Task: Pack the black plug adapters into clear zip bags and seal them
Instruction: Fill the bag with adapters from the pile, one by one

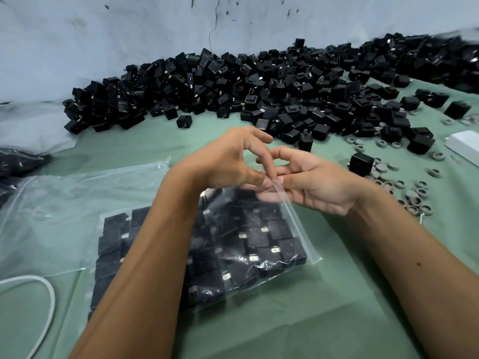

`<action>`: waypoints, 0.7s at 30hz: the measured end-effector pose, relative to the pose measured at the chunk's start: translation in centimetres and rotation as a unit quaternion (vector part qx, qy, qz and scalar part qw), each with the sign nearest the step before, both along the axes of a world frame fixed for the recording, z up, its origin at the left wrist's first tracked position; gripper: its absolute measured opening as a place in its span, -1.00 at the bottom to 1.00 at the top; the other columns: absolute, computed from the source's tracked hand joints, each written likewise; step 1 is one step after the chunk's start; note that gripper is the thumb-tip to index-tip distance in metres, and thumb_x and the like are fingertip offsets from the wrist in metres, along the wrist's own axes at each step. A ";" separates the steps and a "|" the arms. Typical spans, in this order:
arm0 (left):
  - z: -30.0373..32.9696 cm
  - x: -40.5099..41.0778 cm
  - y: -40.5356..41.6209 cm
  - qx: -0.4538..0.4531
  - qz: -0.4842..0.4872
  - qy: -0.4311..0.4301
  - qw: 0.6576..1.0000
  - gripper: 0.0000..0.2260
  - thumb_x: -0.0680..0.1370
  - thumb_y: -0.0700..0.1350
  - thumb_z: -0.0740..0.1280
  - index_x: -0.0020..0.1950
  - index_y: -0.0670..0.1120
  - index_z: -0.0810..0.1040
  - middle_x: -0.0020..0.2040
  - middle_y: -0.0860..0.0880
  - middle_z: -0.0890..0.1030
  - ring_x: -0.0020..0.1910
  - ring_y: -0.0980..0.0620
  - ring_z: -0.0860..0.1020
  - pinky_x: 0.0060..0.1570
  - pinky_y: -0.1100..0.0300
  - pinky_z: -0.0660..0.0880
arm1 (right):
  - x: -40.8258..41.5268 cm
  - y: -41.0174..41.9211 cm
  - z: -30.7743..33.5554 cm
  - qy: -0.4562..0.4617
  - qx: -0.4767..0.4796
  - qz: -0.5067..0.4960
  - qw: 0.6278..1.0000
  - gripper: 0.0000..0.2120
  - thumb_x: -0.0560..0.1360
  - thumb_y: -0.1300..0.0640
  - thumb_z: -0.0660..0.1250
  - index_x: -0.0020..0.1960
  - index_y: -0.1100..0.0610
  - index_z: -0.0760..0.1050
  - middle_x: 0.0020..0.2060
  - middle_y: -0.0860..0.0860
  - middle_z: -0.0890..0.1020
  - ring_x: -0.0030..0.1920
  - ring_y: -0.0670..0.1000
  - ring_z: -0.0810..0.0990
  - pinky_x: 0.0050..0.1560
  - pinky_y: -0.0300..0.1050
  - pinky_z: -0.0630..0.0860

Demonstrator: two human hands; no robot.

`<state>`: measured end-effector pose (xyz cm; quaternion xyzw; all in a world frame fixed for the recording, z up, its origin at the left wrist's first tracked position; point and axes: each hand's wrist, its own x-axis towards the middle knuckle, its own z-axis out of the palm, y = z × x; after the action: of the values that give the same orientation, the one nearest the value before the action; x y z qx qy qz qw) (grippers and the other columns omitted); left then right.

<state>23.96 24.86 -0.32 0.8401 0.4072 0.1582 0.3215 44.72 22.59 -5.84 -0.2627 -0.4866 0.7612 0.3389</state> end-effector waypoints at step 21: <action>-1.7 1.0 0.9 0.001 -0.009 0.052 0.999 -0.93 0.56 0.00 0.47 -0.04 0.19 0.74 0.26 0.15 0.54 0.41 0.11 0.38 0.34 0.09 0.27 | 1.7 1.6 -1.4 -0.507 0.273 -0.495 0.650 -0.56 0.44 0.49 0.36 0.18 0.07 0.54 0.13 0.04 0.39 0.12 0.01 0.45 0.15 -0.18 0.50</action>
<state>24.94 25.76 -1.99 0.8512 0.4152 0.1120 0.3008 46.41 24.21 -7.24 -0.7055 -0.5657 0.0613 0.4225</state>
